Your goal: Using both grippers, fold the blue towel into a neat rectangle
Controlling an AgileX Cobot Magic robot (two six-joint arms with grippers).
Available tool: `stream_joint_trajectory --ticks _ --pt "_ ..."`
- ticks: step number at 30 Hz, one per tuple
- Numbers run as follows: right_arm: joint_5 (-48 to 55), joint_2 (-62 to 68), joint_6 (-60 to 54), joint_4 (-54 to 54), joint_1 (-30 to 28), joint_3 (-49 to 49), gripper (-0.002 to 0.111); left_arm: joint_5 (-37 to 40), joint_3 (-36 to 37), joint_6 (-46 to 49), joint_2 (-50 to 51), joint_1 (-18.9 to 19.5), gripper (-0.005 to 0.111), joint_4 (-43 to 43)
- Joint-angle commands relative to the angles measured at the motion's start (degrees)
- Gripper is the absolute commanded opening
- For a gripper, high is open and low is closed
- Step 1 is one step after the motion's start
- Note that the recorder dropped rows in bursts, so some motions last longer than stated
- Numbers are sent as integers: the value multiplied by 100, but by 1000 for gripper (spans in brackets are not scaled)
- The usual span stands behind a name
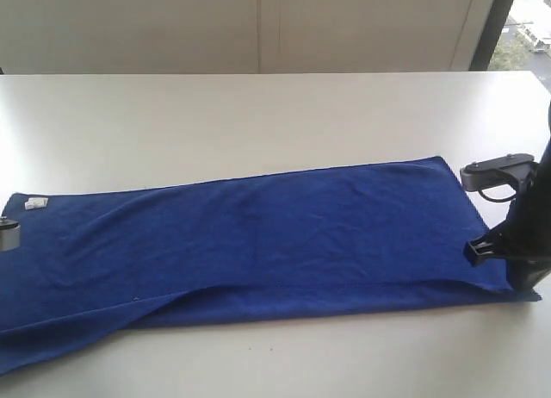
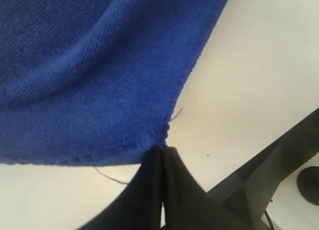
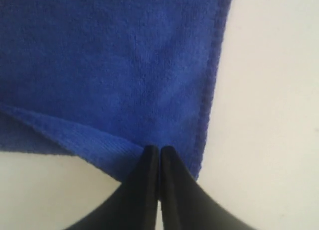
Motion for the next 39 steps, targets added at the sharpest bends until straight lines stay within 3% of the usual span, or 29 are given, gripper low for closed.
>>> stream_joint_trajectory --ticks 1,20,23,29,31,39 --pt "570 7 -23 -42 -46 30 1 21 16 33 -44 2 0 -52" --pt "428 -213 -23 -98 -46 -11 1 -139 272 350 -44 2 1 -179" --pt "301 -256 -23 -86 -46 -22 1 -391 489 511 -44 2 12 -86" --pt "6 -256 1 -76 -46 -22 1 -491 563 440 -54 2 48 -51" --pt "-143 -256 1 -76 -46 -22 1 -417 528 440 -65 2 55 -121" --pt "-618 -233 1 86 -46 -22 1 30 -227 440 -65 2 58 -1179"
